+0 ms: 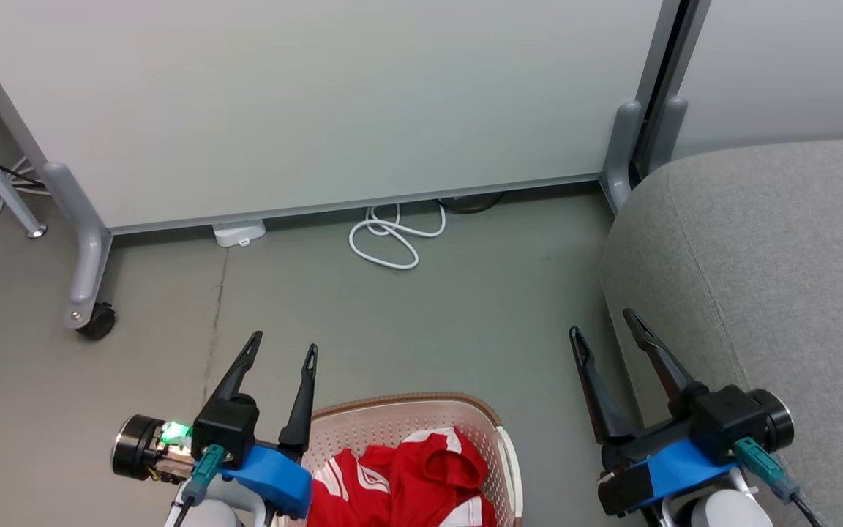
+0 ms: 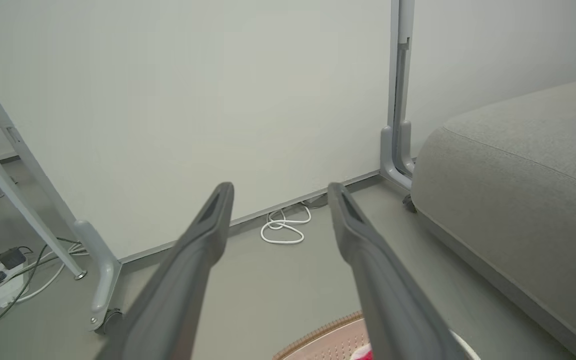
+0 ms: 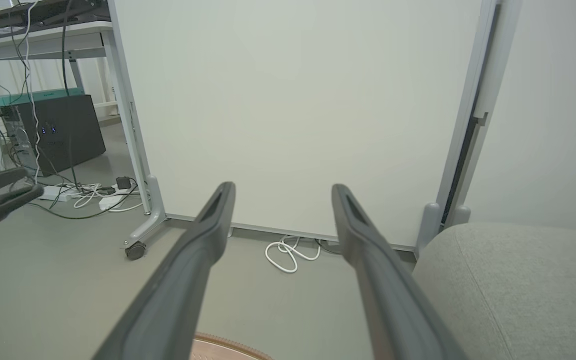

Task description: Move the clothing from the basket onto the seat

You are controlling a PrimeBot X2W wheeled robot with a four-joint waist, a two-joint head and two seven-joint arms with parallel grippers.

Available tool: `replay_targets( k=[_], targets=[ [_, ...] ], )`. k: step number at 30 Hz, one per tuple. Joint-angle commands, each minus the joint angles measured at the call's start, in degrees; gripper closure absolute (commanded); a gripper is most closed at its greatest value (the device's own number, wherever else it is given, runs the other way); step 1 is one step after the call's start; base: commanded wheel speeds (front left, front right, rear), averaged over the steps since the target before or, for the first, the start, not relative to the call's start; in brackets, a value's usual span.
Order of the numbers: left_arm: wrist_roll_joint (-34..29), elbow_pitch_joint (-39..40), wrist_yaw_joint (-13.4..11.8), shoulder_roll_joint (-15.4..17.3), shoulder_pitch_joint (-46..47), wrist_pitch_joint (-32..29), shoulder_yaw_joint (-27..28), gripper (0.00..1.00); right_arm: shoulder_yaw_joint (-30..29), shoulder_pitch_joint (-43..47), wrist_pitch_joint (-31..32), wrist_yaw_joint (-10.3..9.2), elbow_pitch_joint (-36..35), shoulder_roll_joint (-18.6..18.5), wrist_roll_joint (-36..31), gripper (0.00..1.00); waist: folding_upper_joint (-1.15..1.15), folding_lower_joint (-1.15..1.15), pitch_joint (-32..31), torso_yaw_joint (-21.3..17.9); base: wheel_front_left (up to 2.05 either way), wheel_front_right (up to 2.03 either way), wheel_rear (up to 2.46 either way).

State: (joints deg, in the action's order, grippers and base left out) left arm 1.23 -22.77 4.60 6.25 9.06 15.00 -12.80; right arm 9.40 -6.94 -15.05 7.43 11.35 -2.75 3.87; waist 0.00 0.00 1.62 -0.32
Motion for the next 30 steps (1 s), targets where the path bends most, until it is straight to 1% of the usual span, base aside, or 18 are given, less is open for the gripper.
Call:
replay_targets(
  k=[1, 9, 14, 25, 26, 30],
  targets=[
    [-0.5, -1.0, 0.4, 0.5, 1.8, 0.3, -0.4, 0.00, 0.5, -1.4, -0.2, 0.11, -0.5, -0.2, -0.8, 0.00, 0.00, 0.00, 1.8, -0.6, 0.00, 0.00, 0.00],
    [-1.4, -9.7, 2.3, 2.6, 9.9, 0.3, -4.4, 0.00, 1.7, -7.3, -0.2, 0.07, -2.6, -0.2, -3.9, 0.00, 0.00, 0.00, 11.2, -2.6, 0.00, 0.00, 0.00],
    [-1.9, -15.2, 2.8, 3.8, 15.0, 0.3, -8.6, 0.00, 1.5, -11.0, -0.1, 0.07, -3.7, -0.2, -4.7, 0.00, 0.00, 0.00, 17.6, -3.7, 0.00, 0.00, 0.00],
    [0.9, -27.6, 2.8, 4.9, 24.4, 0.3, -19.7, 0.00, 1.3, -16.4, -0.1, 0.07, -6.1, -0.2, -5.9, 0.00, 0.00, 0.00, 28.6, -4.7, 0.00, 0.00, 0.00],
    [0.9, -27.6, 2.8, 4.9, 24.4, 0.3, -19.7, 0.00, 1.3, -16.4, -0.1, 0.07, -6.1, -0.2, -5.9, 0.00, 0.00, 0.00, 28.6, -4.7, 0.00, 0.00, 0.00],
    [1.3, -32.7, 2.9, 5.5, 27.8, 0.3, -24.5, 0.00, 1.5, -18.3, -0.1, 0.07, -7.1, -0.2, -6.2, 0.00, 0.00, 0.00, 32.6, -5.2, 0.00, 0.00, 0.00]
  ],
)
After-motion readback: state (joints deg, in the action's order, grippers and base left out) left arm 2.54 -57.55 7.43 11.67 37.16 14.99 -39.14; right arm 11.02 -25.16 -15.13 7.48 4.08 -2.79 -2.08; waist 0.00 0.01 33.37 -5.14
